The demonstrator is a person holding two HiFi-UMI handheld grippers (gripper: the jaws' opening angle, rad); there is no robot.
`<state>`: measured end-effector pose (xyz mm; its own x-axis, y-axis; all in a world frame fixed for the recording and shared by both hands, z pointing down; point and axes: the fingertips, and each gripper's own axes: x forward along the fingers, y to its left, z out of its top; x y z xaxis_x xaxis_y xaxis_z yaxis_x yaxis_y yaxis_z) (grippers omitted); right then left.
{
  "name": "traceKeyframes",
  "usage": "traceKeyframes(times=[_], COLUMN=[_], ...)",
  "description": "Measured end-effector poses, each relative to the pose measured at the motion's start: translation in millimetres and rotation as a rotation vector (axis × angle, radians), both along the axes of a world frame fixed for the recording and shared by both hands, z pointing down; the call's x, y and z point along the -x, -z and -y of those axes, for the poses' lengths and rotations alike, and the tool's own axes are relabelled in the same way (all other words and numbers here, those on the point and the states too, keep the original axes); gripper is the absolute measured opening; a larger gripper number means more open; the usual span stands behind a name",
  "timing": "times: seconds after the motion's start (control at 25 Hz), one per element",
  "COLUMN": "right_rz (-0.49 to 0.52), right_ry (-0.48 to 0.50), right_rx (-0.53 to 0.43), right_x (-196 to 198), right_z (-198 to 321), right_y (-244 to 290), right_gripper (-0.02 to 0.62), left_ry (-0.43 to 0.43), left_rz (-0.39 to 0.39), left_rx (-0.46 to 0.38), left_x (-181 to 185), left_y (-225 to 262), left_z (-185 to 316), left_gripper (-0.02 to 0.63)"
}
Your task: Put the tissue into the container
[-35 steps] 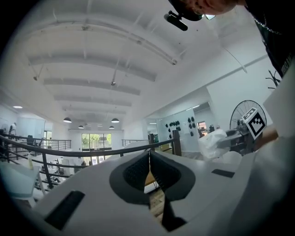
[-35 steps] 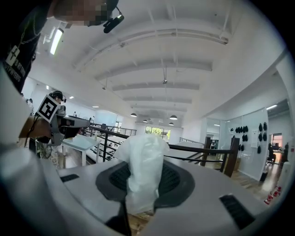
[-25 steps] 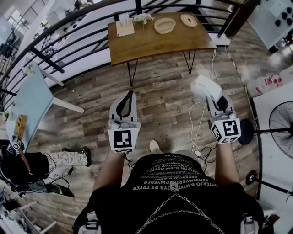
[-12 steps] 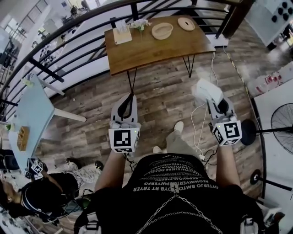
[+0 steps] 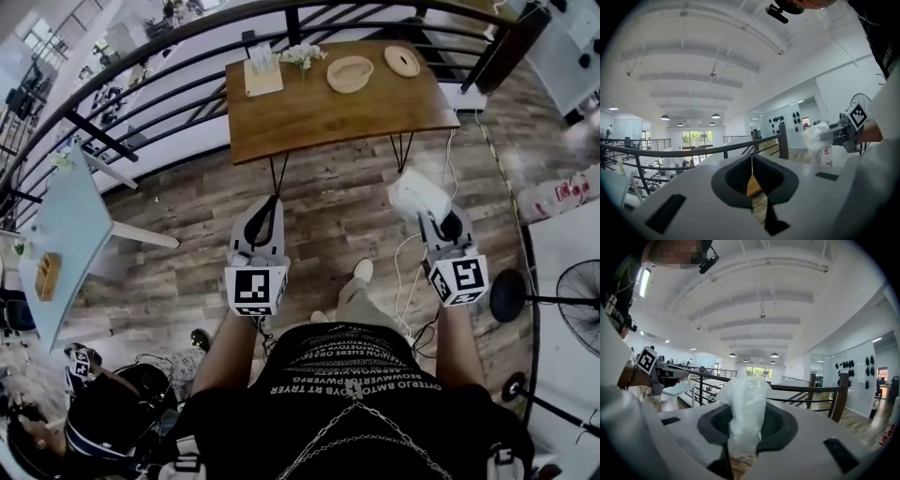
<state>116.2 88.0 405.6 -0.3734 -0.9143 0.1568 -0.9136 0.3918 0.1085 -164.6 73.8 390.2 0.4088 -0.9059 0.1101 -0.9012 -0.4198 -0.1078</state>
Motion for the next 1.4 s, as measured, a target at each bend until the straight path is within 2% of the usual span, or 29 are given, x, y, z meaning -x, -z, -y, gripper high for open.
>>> traceKeyframes(times=[0.48, 0.76, 0.92, 1.16, 1.4], right_rz=[-0.005, 0.003, 0.012, 0.028, 0.046], right_ry=[0.078, 0.103, 0.129, 0.158, 0.177], right_rx=[0.007, -0.009, -0.013, 0.003, 0.021], right_x=[-36, -77, -97, -116, -122], right_z=[96, 144, 169, 192, 197], right_y=[2, 12, 13, 6, -2], right_gripper=[0.115, 0.115, 0.115, 0.115, 0.115], left_ry=[0.039, 0.074, 0.109, 0.11, 0.142], left_rz=[0.005, 0.002, 0.025, 0.032, 0.048], left_rx=[0.002, -0.071, -0.079, -0.062, -0.026], left_x=[-52, -93, -113, -139, -136], left_y=[5, 26, 26, 23, 14], left_z=[88, 130, 151, 163, 159], left_gripper=[0.029, 0.029, 0.029, 0.029, 0.029])
